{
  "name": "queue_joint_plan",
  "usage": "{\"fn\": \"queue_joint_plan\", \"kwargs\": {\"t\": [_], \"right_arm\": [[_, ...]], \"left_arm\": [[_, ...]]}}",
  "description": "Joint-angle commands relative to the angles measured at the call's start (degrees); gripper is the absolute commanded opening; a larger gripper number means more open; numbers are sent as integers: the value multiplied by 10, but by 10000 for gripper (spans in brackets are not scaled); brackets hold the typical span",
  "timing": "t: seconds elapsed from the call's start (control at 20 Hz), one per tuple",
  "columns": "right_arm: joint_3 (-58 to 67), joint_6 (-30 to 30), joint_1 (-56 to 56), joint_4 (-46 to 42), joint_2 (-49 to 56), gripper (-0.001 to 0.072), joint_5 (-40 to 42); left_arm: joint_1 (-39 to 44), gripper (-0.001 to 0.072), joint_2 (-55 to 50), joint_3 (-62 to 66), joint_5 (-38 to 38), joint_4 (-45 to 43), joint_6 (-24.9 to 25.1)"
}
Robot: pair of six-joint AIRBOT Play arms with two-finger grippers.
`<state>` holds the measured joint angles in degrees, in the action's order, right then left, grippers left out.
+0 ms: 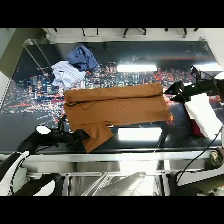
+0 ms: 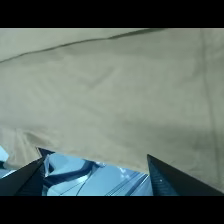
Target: Fold the shirts.
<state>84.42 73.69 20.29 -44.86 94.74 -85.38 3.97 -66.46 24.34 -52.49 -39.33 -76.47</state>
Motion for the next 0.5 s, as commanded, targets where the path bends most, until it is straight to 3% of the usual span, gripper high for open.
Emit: {"fn": "queue_joint_plan", "kwargs": {"t": [0.0,0.1,0.15,0.3,0.35,0.45], "right_arm": [[0,3,0,1,-2,687,-16],[-1,2,-1,-3,-2,404,-32],[-8,-1,0,-8,-3,374,-32],[-58,-1,0,-56,-9,378,-16],[-79,-3,2,-62,-10,417,-7],[-118,-5,8,-66,-12,643,16]], "left_arm": [[46,17,0,2,54,27,-7],[28,13,0,33,-8,-35,-5],[8,14,0,54,-62,-70,-5],[-52,13,36,77,-181,-135,-5],[-72,14,62,72,-200,-154,-5],[-122,14,112,52,-232,-163,-5]]}}
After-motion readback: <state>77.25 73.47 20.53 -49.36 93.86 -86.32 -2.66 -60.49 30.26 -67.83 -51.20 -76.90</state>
